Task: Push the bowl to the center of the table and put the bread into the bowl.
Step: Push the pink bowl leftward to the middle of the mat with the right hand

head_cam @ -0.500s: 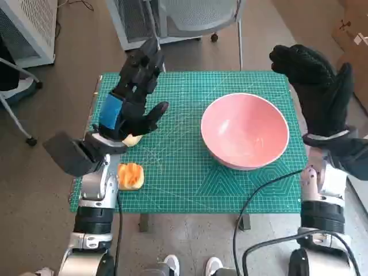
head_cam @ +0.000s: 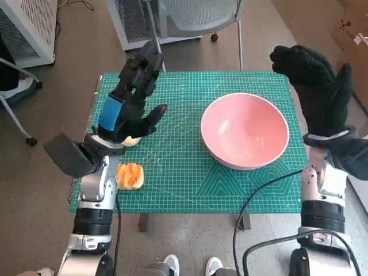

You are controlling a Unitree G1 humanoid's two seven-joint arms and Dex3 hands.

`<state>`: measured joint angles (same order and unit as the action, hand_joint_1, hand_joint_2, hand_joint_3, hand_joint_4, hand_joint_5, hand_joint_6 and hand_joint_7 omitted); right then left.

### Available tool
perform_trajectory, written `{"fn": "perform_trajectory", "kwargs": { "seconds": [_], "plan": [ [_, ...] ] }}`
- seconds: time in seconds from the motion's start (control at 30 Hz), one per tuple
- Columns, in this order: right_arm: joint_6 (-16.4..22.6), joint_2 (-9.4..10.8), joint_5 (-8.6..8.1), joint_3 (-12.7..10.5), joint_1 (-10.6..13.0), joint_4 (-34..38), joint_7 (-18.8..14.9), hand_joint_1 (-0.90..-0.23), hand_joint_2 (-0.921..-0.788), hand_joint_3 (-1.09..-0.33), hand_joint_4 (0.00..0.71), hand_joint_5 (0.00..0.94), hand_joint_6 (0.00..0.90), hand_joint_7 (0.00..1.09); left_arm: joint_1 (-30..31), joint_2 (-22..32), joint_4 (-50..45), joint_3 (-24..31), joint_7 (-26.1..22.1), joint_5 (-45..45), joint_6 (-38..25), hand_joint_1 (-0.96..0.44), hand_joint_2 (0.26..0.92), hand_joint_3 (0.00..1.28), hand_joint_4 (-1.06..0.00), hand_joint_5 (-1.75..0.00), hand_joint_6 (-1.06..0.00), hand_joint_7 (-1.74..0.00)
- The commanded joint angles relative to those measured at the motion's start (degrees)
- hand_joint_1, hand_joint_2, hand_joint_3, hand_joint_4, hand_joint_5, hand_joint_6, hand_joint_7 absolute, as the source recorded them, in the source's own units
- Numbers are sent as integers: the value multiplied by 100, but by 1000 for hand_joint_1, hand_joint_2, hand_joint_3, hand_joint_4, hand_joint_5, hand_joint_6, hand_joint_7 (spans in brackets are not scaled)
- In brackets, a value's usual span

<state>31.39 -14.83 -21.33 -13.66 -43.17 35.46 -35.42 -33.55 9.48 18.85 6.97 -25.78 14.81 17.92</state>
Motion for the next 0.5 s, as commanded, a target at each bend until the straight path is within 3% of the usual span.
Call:
{"fn": "perform_trajectory", "kwargs": {
  "seconds": [0.03,0.5],
  "plan": [
    [13,-16,51,1,42,77,-9,-614,-921,-711,237,0,378,1,63,57,-135,22,-8,21,24,-421,742,602,1,1,1,-283],
    [53,-13,68,-10,3,166,6,-608,-921,-719,231,0,377,0,115,90,-149,35,-14,33,19,-412,730,626,1,1,1,-276]
  ]
}}
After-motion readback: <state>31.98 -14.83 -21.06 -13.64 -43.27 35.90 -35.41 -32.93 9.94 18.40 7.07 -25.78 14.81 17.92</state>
